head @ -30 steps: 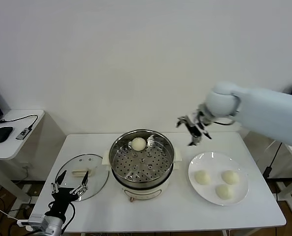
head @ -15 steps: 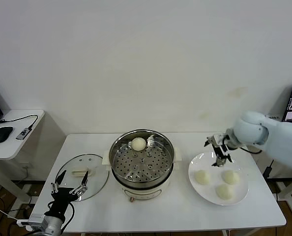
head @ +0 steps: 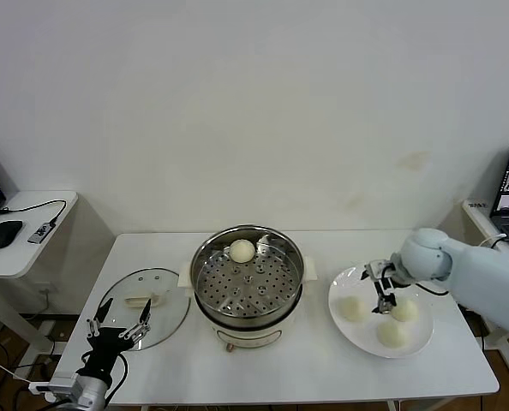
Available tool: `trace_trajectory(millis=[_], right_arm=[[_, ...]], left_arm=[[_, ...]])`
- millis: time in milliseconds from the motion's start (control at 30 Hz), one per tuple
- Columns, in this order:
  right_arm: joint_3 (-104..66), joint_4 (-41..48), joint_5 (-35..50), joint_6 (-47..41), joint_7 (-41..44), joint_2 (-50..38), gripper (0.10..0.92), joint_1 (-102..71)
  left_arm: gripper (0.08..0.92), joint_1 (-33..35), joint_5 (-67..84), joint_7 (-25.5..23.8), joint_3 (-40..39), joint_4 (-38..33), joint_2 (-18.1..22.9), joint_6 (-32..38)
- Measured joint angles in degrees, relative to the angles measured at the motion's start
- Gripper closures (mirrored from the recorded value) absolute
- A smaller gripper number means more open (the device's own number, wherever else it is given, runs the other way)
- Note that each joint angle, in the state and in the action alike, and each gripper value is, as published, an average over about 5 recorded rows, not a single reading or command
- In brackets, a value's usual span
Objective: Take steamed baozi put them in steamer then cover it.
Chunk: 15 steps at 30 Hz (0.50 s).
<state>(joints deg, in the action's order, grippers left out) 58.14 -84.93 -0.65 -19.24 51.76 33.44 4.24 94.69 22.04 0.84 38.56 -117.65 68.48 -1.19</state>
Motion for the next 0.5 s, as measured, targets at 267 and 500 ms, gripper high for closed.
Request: trace_trajectory(millis=[267, 500], right_arm=[[-2.99, 3.71, -0.88, 0.44, -0.97, 3.1, 0.203, -4.42], [-4.31, 5.28, -1.24, -0.16, -1.01, 4.87, 0.27, -6.13]], left_arm=[[0.177, -0.16, -0.12, 0.01, -0.02, 0.42, -0.01, 0.08], [0.177, -0.34, -0.16, 0.05, 0.15, 0.7, -0.13, 0.13]])
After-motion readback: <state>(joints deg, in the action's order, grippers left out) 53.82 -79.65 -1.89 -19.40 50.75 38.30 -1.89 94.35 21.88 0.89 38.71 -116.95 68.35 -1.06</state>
